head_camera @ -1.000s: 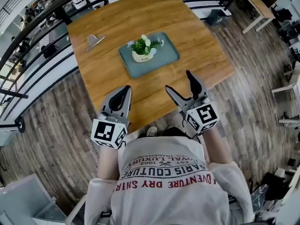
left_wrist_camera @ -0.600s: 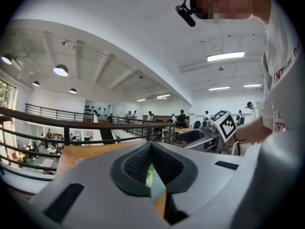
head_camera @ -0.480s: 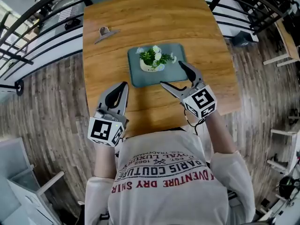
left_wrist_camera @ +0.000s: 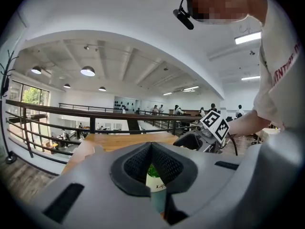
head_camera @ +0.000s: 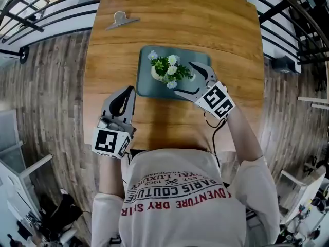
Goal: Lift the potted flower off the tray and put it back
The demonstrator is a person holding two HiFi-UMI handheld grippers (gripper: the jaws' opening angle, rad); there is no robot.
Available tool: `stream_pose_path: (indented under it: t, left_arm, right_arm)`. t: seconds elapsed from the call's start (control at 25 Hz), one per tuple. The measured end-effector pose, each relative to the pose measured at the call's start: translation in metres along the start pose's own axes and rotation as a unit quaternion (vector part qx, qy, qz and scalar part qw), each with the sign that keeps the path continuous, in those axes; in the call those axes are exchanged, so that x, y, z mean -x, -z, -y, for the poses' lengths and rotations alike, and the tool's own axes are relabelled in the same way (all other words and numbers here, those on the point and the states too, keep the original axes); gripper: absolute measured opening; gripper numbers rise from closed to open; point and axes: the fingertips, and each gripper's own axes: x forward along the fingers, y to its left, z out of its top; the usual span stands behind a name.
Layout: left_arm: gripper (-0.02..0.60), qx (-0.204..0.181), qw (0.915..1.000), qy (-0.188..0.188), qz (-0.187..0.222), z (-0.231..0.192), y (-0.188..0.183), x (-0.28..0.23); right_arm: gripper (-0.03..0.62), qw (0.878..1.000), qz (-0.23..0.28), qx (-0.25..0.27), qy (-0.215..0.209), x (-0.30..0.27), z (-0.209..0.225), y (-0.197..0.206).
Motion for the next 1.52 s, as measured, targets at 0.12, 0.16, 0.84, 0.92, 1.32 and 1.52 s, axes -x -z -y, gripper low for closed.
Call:
stream_pose_path:
  t: [0.12, 0.16, 0.84, 0.92, 1.32, 1.52]
  left_arm:
    - [0.012, 0.008, 0.9997, -0.017, -0.013, 0.001, 0.011, -0.009]
    - [0.012, 0.009, 0.9996, -0.021, -0.016, 0.001, 0.014, -0.012]
    - [0.012, 0.029, 0.9982, -0.045, -0.027, -0.017, 0.057, -0.048]
    - [0.012, 0.035, 0.9979, -0.045, -0.031, -0.018, 0.062, -0.049]
    - [0.012, 0.039, 0.9977, -0.045, -0.032, -0.021, 0.069, -0.056]
    - [0.012, 0.034, 0.9982, -0.043, -0.025, -0.02, 0.064, -0.059]
  right_arm:
    - [0.446, 0.999, -0.02, 0.009, -0.033, -0.018, 0.007, 0.018]
    - [0.448, 0.999, -0.023, 0.008, -0.041, -0.024, 0.009, 0.022]
    - [0.462, 0.993, -0.049, 0.012, -0.108, -0.102, 0.015, 0.072]
    - [0.463, 0.992, -0.048, 0.013, -0.113, -0.108, 0.014, 0.073]
    - [0.465, 0.993, -0.01, 0.012, -0.119, -0.113, 0.016, 0.071]
    - [0.472, 0.994, -0.015, 0.009, -0.109, -0.112, 0.017, 0.071]
